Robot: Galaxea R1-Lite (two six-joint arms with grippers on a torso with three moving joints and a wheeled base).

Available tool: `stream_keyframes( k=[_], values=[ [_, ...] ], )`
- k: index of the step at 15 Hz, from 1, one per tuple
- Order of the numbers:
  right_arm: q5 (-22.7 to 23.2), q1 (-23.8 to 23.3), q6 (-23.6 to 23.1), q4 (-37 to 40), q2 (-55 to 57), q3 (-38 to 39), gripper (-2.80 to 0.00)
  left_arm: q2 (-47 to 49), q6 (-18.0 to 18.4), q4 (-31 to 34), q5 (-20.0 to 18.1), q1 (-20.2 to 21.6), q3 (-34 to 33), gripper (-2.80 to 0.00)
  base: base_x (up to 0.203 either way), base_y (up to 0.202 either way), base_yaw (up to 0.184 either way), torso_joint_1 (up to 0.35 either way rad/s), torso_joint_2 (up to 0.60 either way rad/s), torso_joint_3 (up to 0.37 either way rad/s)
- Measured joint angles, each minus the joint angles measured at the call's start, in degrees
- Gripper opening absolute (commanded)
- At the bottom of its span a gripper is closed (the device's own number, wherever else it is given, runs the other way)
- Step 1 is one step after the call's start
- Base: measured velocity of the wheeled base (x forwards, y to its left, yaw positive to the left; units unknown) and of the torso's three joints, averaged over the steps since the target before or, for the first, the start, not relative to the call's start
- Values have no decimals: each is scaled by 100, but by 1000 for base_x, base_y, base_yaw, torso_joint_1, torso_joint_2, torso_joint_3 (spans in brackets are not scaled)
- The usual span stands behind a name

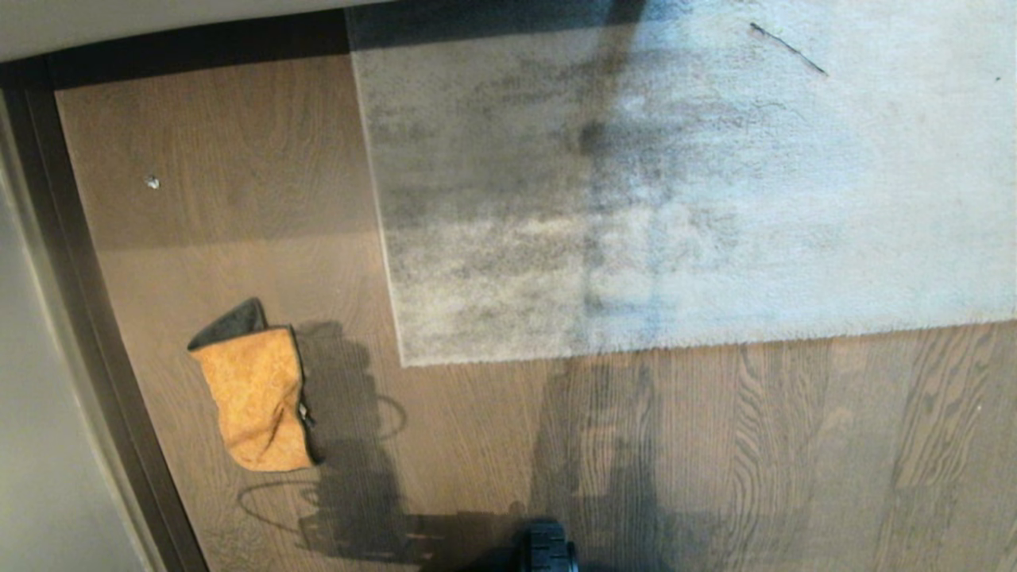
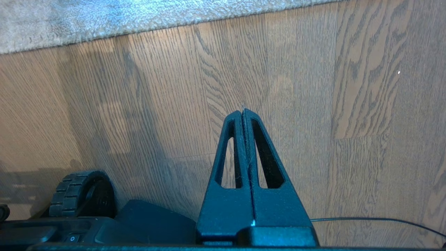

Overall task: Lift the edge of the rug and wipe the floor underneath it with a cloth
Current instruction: Pick up the rag

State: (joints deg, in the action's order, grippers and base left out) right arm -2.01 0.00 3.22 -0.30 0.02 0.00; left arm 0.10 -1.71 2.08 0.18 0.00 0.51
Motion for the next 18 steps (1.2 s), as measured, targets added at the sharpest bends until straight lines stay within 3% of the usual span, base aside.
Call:
stream_keyframes(
  k=[4,11,15,18],
  values=[
    [0,0,0,0,0,0,-280,349,37,62,-37,-8,186,-280,0,0,0,0,0,0],
    [0,0,0,0,0,0,-280,2545,58,87,-62,-337,1006,-280,0,0,0,0,0,0],
    [1,0,0,0,0,0,-280,3514,71,-142,-27,-462,1045,-280,0,0,0,0,0,0],
    [0,0,2,0,0,0,-280,4208,58,-666,137,-406,998,-280,0,0,0,0,0,0]
  ],
)
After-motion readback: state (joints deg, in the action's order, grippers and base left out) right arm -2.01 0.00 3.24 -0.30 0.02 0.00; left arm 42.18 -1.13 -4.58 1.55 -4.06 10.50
